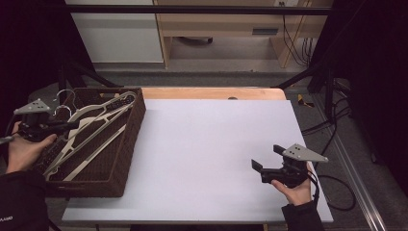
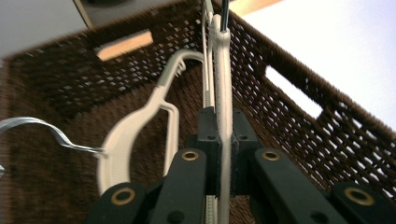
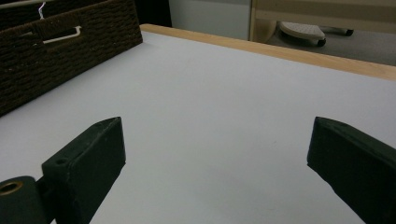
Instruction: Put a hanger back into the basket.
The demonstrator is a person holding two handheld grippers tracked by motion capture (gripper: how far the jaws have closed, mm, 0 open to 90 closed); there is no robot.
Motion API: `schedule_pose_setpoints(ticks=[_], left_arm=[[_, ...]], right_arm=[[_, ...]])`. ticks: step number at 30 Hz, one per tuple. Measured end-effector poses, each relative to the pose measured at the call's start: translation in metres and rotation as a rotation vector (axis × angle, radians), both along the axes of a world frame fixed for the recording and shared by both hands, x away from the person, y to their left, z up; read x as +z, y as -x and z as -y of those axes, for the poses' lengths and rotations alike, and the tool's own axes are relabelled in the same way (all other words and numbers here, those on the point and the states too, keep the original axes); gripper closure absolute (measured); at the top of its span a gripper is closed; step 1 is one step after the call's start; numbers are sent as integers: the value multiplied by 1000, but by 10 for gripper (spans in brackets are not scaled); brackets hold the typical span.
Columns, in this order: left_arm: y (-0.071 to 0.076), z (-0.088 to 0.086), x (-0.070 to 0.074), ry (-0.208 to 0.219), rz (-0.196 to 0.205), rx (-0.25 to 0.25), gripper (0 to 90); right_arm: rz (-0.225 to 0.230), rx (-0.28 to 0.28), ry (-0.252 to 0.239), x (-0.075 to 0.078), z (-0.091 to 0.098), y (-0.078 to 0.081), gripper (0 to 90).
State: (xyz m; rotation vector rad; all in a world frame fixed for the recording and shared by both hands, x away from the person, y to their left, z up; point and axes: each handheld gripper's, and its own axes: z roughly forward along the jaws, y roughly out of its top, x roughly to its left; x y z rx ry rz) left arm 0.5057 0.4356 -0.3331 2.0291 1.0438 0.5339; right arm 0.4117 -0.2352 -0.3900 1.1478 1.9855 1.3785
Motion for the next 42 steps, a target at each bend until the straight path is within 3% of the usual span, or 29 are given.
schedule_pose_setpoints(ticks=[5,11,14,16,23,25,28,33,37,42], left_arm=[[-3,6,-18,14,-33,18,857],[-11,11,-36,14,-121,41,853],[-12,6,-41,27,-161,76,850],[-12,3,-42,7,-178,116,836],[4,-3,-29,-13,-68,302,576],[12,-1,-24,20,-30,314,497],[25,5,-15,71,29,289,422],[49,31,-4,179,127,200,283],[67,60,-3,217,183,146,176],[82,91,-13,273,200,92,72]], right_arm=[[-2,4,2,0,0,0,47],[0,4,-1,1,0,0,47],[2,5,1,1,0,1,46],[3,5,-2,2,0,1,45],[1,-2,-6,1,1,0,45],[0,-7,-7,0,1,0,46],[-4,-5,-6,0,1,0,46],[-3,-7,-10,0,1,0,45],[-4,-2,-16,-1,2,1,46],[1,-3,-38,-3,7,3,43]])
